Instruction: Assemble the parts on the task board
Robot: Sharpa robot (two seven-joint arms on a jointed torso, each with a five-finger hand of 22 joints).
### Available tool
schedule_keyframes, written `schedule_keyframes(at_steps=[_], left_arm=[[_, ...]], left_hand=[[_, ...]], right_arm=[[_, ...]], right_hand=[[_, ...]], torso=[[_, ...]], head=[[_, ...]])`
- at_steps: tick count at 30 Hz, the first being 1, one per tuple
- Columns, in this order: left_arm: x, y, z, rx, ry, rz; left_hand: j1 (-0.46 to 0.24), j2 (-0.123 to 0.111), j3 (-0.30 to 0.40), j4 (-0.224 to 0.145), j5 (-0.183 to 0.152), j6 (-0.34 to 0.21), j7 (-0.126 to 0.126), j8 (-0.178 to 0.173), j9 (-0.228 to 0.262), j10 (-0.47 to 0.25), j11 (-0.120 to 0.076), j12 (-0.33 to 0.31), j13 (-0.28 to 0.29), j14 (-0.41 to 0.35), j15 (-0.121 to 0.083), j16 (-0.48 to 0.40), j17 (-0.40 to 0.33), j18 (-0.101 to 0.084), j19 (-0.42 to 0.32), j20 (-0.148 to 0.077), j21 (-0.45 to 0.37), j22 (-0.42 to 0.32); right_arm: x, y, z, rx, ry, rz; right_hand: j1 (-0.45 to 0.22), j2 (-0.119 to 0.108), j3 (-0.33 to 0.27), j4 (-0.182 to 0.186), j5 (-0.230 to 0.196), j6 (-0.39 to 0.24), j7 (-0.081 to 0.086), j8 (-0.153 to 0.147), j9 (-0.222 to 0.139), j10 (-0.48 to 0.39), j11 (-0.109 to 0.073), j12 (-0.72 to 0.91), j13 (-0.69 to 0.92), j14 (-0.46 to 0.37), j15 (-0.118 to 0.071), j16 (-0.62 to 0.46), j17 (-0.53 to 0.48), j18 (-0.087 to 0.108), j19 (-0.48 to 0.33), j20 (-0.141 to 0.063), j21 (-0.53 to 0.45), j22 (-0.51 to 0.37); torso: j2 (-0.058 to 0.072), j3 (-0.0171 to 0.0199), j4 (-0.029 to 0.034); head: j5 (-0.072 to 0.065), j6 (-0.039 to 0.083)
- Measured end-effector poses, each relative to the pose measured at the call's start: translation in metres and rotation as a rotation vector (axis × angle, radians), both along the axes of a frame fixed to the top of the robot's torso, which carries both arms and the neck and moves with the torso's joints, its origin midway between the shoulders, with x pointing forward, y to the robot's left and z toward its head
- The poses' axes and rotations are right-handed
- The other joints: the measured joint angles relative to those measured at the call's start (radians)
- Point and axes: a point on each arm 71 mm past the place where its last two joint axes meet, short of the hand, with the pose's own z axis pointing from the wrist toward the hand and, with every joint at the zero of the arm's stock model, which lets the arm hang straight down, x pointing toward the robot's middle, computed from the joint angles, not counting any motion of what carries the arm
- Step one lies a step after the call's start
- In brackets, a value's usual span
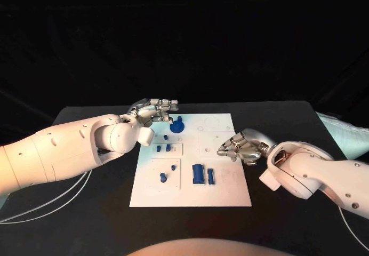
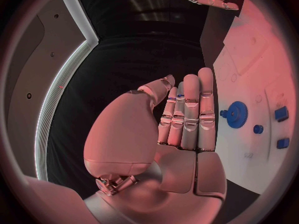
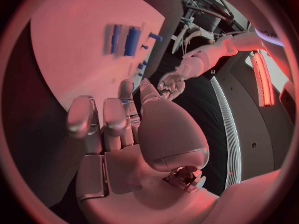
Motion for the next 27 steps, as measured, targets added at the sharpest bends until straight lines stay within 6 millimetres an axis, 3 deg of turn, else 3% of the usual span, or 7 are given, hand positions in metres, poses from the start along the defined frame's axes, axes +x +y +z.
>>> schedule_keyframes(at_steps=[3,5,10,13,19,24,27], left_arm=[[0.002,0.004,-0.003,-0.001,0.002,0.013],[0.005,0.008,-0.006,-0.001,-0.002,0.030],[0.010,0.014,-0.012,0.001,-0.011,0.071],[0.015,0.019,-0.015,0.003,-0.021,0.106],[0.024,0.022,-0.022,0.001,-0.040,0.161],[0.026,0.021,-0.026,-0.003,-0.048,0.183],[0.025,0.022,-0.026,-0.002,-0.047,0.184]], left_hand=[[-0.009,0.000,-0.008,0.000,0.000,-0.005,-0.002,0.005,0.000,-0.002,0.000,0.005,-0.002,-0.035,0.001,-0.021,-0.010,0.000,-0.031,0.002,-0.020,-0.008],[-0.021,-0.001,-0.026,0.006,0.000,-0.022,0.003,0.005,0.000,-0.019,0.005,0.011,-0.004,-0.085,0.010,-0.064,-0.034,0.000,-0.097,0.010,-0.061,-0.025],[-0.026,0.005,-0.034,0.007,-0.006,-0.043,-0.004,0.005,-0.001,-0.026,0.012,0.023,-0.009,-0.191,0.037,-0.218,-0.116,0.000,-0.248,0.034,-0.159,-0.074],[-0.019,0.014,-0.030,0.012,-0.008,-0.049,-0.010,0.010,-0.001,-0.029,0.014,0.015,-0.023,-0.218,0.059,-0.364,-0.187,0.000,-0.337,0.056,-0.239,-0.131],[-0.019,0.014,-0.022,0.019,-0.008,-0.062,-0.024,0.003,-0.001,-0.039,0.024,-0.059,-0.029,-0.212,0.098,-0.590,-0.287,0.000,-0.400,0.112,-0.366,-0.268],[-0.020,0.014,-0.022,0.019,-0.008,-0.053,-0.025,0.003,-0.001,-0.030,0.034,-0.080,-0.029,-0.184,0.100,-0.656,-0.315,0.000,-0.383,0.123,-0.390,-0.323],[-0.147,0.033,-0.062,0.025,-0.038,-0.136,-0.041,-0.012,-0.022,-0.129,0.026,-0.099,-0.049,-0.269,0.089,-0.685,-0.333,0.000,-0.451,0.100,-0.408,-0.384]], right_arm=[[0.015,-0.006,0.003,0.112,0.010,-0.031],[0.029,-0.012,0.005,0.213,0.014,-0.065],[0.052,-0.024,0.003,0.343,0.011,-0.127],[0.068,-0.030,0.002,0.425,0.005,-0.176],[0.093,-0.039,-0.003,0.548,-0.006,-0.260],[0.103,-0.042,-0.004,0.604,-0.014,-0.287],[0.103,-0.043,-0.004,0.605,-0.014,-0.289]], right_hand=[[0.042,0.011,0.014,-0.026,-0.004,-0.014,0.011,-0.006,-0.003,-0.041,0.009,-0.083,-0.074,-0.074,0.014,-0.240,-0.233,0.052,-0.126,0.007,-0.176,-0.200],[0.072,0.020,0.028,-0.049,-0.012,-0.027,0.023,-0.006,-0.007,-0.066,0.026,-0.169,-0.163,-0.130,0.025,-0.434,-0.383,0.085,-0.236,0.019,-0.369,-0.393],[0.106,0.031,0.063,-0.068,-0.054,-0.041,0.034,-0.012,-0.020,-0.123,0.052,-0.336,-0.352,-0.225,0.059,-0.678,-0.514,0.085,-0.299,0.054,-0.580,-0.552],[0.112,0.026,0.078,-0.070,-0.079,-0.048,0.042,-0.016,-0.042,-0.147,0.074,-0.404,-0.458,-0.294,0.095,-0.823,-0.603,0.085,-0.339,0.084,-0.704,-0.638],[0.115,0.023,0.115,-0.108,-0.080,-0.055,0.057,-0.016,-0.106,-0.140,0.100,-0.475,-0.663,-0.325,0.138,-1.013,-0.763,0.085,-0.339,0.132,-0.909,-0.800],[0.088,0.027,0.135,-0.140,-0.076,-0.051,0.066,-0.015,-0.143,-0.123,0.104,-0.477,-0.762,-0.293,0.140,-1.070,-0.845,0.085,-0.274,0.132,-0.978,-0.870],[-0.048,0.009,0.117,-0.148,-0.082,-0.135,0.052,-0.035,-0.159,-0.214,0.094,-0.486,-0.781,-0.391,0.110,-1.093,-0.869,0.085,-0.356,0.114,-1.009,-0.901]], torso=[[-0.007,-0.0008,-0.0080],[-0.014,-0.0028,-0.0137],[-0.031,-0.0076,-0.0234],[-0.043,-0.0101,-0.0280],[-0.063,-0.0108,-0.0337],[-0.075,-0.0109,-0.0345],[-0.075,-0.0109,-0.0344]], head=[[0.001,0.012],[0.000,0.023],[0.000,0.044],[0.000,0.061],[-0.003,0.090],[-0.002,0.109],[-0.002,0.109]])
